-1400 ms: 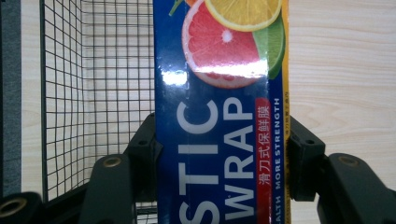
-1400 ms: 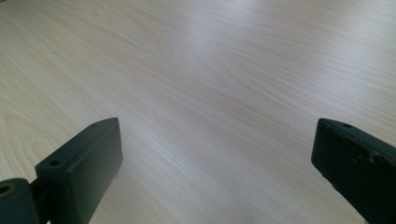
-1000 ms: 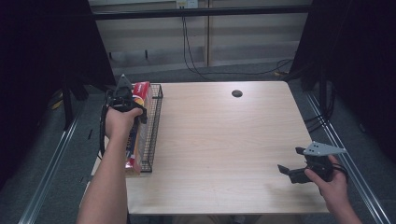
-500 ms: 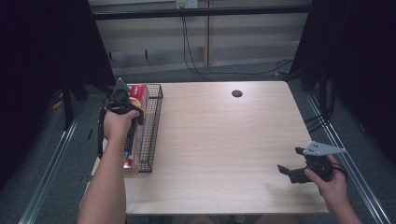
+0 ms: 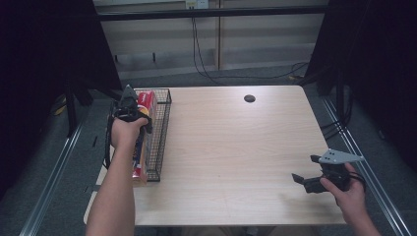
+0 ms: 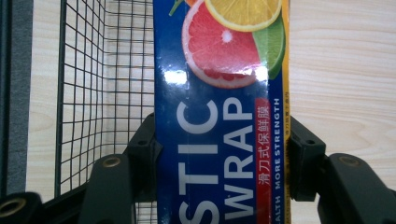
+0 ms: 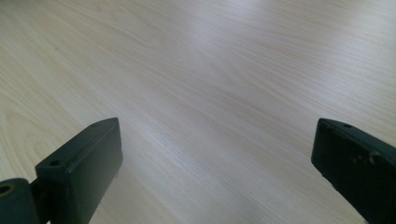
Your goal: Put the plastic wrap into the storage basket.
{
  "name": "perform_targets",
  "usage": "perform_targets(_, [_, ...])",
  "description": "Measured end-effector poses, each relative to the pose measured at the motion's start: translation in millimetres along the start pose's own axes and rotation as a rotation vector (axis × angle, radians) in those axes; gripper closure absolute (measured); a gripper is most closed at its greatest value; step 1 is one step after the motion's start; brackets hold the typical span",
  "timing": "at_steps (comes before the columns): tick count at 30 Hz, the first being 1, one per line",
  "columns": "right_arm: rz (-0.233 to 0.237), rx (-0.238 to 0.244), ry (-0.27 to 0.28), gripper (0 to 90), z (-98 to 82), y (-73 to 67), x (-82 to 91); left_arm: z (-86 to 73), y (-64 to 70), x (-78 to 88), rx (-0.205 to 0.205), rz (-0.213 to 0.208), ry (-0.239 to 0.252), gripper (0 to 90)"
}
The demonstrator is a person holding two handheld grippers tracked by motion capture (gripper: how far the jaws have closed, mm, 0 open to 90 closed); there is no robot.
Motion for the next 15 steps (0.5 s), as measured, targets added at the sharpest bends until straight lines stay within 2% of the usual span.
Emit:
perform_targets(2, [0.003, -0.004, 0.000, 1.9, 0.0, -0.1, 0.3, -0.6, -0.8, -2.5, 0.008, -0.009, -0.008, 42.7])
perform_targets(3, [0.004, -0.002, 0.001, 1.9, 0.0, -0.1, 0.2, -0.6, -2.7, -3.8, -0.004, -0.003, -0.009, 42.7])
perform_targets(4, [0.002, -0.004, 0.000, 1.9, -0.2, -0.1, 0.4, -0.7, -1.8, -5.7, 0.012, -0.006, -0.008, 42.7])
perform_targets(10, [-0.002, 0.000, 0.002, 1.9, 0.2, 0.3, 0.3, -0.7, -5.3, -10.8, 0.020, 0.006, -0.015, 42.6])
perform_targets(15, [0.001, -0.001, 0.001, 1.9, 0.2, 0.2, -0.1, -0.5, -4.9, -11.6, 0.016, 0.004, -0.017, 42.6])
Point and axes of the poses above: each handheld gripper's, and its own axes: x roughly backward along the jaws, z roughly out of its top, y roughly to its right, the point moved 6 cm from there along -x, roughly forward along the jaws, and after that the axes turned 8 degrees about -x, right-handed, at the moved point
